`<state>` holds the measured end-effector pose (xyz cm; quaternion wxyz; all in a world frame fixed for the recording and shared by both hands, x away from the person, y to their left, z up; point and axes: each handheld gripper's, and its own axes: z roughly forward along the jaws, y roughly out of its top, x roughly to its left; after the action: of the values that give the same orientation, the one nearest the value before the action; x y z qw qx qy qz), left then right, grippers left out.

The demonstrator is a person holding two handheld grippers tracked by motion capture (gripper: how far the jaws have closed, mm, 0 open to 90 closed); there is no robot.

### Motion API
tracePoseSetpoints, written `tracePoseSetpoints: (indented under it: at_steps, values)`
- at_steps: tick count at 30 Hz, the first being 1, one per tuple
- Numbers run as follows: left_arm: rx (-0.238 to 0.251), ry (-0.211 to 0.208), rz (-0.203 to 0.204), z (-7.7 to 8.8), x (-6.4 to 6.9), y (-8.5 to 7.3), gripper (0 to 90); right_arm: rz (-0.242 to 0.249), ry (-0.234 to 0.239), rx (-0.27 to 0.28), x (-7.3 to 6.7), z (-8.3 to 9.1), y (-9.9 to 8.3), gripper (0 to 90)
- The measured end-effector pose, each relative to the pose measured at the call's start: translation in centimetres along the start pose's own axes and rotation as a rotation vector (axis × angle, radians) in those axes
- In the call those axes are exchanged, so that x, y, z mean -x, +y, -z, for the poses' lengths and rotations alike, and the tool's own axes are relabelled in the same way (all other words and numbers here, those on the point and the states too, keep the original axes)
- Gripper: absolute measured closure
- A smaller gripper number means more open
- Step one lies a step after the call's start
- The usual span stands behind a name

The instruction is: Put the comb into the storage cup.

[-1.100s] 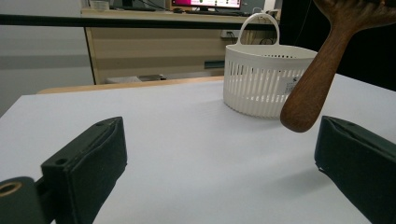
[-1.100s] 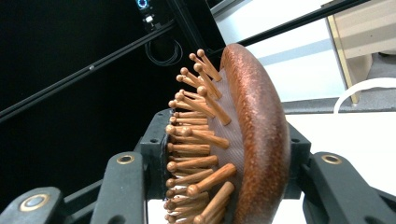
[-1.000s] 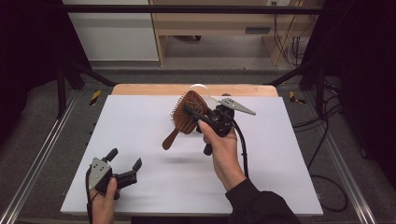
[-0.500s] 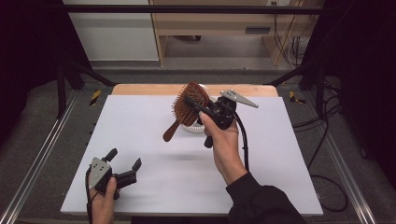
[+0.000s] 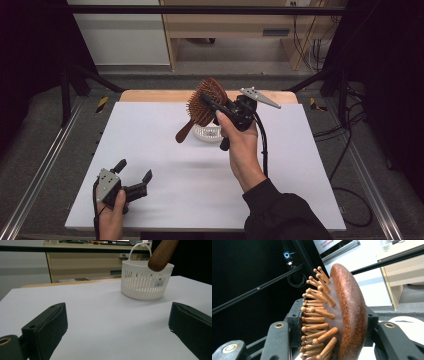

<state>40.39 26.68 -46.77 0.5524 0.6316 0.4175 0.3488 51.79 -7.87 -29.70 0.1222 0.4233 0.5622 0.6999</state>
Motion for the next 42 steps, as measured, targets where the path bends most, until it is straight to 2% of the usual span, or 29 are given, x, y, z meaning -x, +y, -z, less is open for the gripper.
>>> tracePoseSetpoints:
  at_steps: [8, 10, 17, 33, 42]
  values:
    - [0.000, 0.005, 0.004, 0.0, -0.1, -0.1, 2.5, 0.002, -0.014, 0.001, 0.2, -0.2, 0.0, 49.9]
    - [-0.005, 0.004, 0.017, -0.1, -0.1, -0.2, 2.6, 0.012, -0.028, 0.001, 0.2, -0.5, 0.2, 49.9]
    - [-0.006, 0.002, -0.001, -0.1, 0.1, -0.2, 2.7, 0.017, -0.035, 0.018, 0.1, -0.8, 0.8, 49.9]
    - [-0.009, 0.013, 0.001, -0.4, -0.4, -0.3, 2.8, -0.019, -0.075, 0.030, 1.9, -1.1, 1.5, 49.8]
    - [-0.012, 0.019, 0.008, -0.5, -0.7, -0.5, 2.8, -0.050, -0.082, 0.058, 2.9, -1.0, 1.9, 49.8]
